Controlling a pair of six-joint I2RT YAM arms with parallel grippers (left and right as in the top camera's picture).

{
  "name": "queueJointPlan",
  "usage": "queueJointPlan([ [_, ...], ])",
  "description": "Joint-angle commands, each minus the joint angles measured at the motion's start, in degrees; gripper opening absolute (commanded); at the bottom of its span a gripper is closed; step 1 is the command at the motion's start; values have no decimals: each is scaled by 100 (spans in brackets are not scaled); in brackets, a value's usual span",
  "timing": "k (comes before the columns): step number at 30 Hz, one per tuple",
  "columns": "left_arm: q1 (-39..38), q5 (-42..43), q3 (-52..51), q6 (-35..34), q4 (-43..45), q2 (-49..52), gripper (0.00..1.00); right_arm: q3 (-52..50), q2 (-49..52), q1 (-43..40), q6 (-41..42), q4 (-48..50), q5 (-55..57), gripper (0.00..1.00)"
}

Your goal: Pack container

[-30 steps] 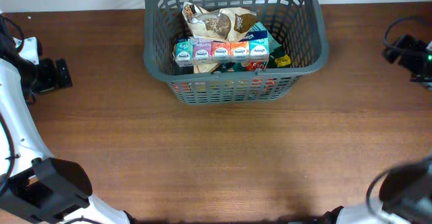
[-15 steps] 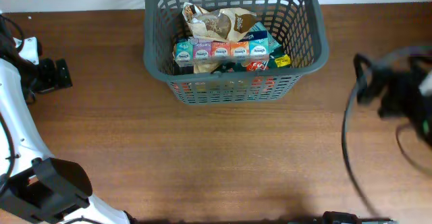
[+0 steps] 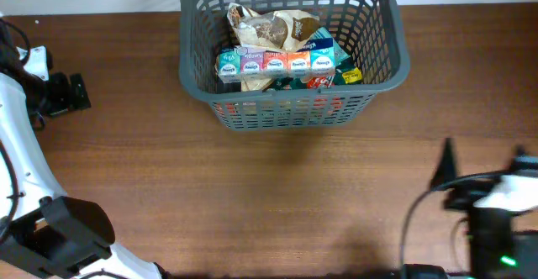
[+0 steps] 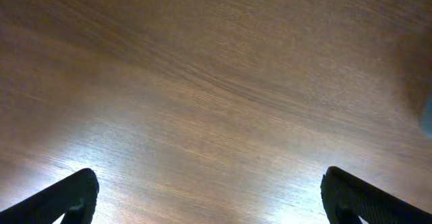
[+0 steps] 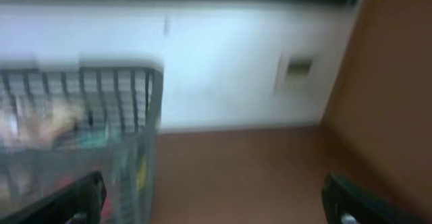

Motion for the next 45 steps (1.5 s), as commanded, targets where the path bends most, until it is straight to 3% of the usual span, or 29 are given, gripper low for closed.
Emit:
queueJointPlan([
  [1, 24, 63, -48, -52, -4, -22, 99, -1176, -728, 57, -52, 203, -402, 99],
  [8, 24, 61, -48, -52, -4, -22, 99, -2865, -1488, 57, -55, 455, -398, 99],
  [17, 24, 61, -48, -52, -4, -22, 99, -3670, -1751, 57, -55, 457, -376, 99],
  [40, 24, 59, -48, -52, -2, -24, 99, -3670, -1751, 57, -55, 516, -378, 99],
  [45, -186, 61, -48, -52, -4, -581, 99, -3672, -1751, 57, -55, 516, -378, 99],
])
